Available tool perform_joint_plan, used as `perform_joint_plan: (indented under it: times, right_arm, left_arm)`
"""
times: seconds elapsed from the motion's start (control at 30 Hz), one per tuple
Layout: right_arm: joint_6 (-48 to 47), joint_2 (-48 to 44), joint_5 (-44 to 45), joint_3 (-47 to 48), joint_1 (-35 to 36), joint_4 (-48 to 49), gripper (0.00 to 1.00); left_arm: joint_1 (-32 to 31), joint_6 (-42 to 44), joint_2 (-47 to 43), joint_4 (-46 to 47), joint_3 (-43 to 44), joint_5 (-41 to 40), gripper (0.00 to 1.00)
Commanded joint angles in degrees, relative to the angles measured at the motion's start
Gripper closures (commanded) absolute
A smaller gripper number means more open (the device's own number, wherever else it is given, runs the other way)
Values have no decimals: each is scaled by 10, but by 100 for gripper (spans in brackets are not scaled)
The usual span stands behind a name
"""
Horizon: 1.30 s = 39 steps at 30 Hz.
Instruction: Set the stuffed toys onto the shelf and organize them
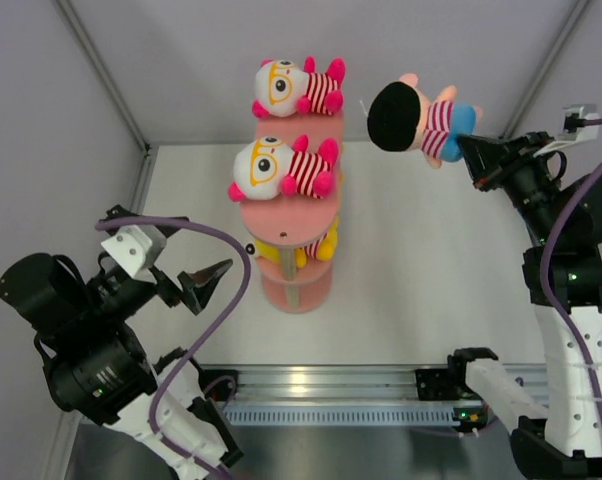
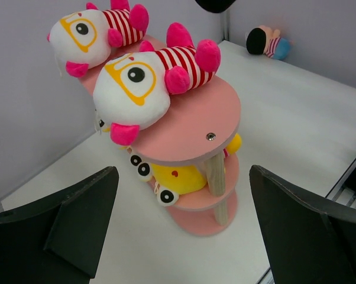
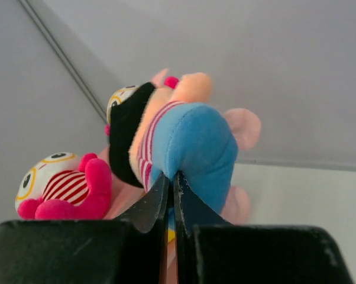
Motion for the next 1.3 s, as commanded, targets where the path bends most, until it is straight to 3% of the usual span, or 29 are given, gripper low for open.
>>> perform_joint_plan:
  times: [0.0,0.2,0.3,0.53,0.77,0.87,1.1,1.27]
  right_arm:
    - [-42,-15,39,3,44,-18,100]
    - [-13,-23,-23,-14,108,29,100]
    - [-20,-41,11,-4,139,25,100]
    - [-55,-43,57,40,139,-4,100]
    - [53,-34,-90,15,140,154,100]
    - [75,-11,-84,7,159,190,100]
    - [2,94,-10,84,331,175,100]
    - [-34,171,55,144,430,159,100]
  left_arm:
    - [21,-17,40,-5,7,35,2]
    - [28,4,42,-2,-3,35,1]
    - [27,2,37,-2,-21,63,2]
    - [28,6,32,-2,-38,109,1]
    - [28,6,24,-7,-45,134,1]
    - [29,-2,32,-9,-21,135,1]
    - [35,-48,85,-9,73,134,1]
    - [36,-45,73,-7,48,136,1]
